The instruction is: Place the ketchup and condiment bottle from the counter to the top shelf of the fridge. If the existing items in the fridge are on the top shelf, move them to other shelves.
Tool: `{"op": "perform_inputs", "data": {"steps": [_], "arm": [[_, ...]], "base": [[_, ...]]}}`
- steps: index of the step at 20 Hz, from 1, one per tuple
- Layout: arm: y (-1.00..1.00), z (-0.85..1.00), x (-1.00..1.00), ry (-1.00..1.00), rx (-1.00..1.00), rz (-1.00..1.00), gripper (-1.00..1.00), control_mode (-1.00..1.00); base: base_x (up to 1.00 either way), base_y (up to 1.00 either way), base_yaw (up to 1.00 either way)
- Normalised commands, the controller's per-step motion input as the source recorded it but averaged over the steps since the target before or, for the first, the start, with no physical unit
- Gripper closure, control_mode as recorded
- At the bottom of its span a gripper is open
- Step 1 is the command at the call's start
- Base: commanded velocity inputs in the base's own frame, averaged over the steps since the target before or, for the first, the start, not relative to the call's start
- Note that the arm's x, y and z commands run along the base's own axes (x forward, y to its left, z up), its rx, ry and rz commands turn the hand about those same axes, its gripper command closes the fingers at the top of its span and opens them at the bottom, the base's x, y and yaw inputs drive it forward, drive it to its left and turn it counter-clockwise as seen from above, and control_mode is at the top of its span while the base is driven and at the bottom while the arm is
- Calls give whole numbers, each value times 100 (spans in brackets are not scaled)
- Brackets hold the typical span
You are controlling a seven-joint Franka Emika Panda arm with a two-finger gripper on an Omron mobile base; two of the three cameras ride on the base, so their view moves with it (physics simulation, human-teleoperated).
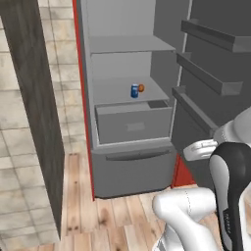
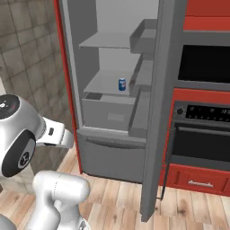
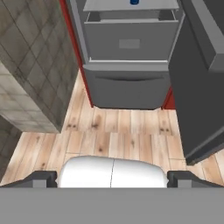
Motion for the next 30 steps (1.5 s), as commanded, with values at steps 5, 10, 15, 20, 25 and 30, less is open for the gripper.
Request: {"op": "perform_inputs", "data": {"steps": [5, 10, 15, 20, 25, 30], "arm": [[0, 0, 0, 0, 0, 0, -100, 100], [0, 0, 0, 0, 0, 0, -100, 100], [0, 0, 0, 0, 0, 0, -100, 100], [0, 0, 0, 0, 0, 0, -100, 100], [0, 0, 0, 0, 0, 0, -100, 100], [0, 0, 0, 0, 0, 0, -100, 100]], "base": [[-70, -9, -3], [-43, -3, -8], [-26, -3, -15], [0, -8, -41], [-10, -13, -50], [-14, -17, -57]]}}
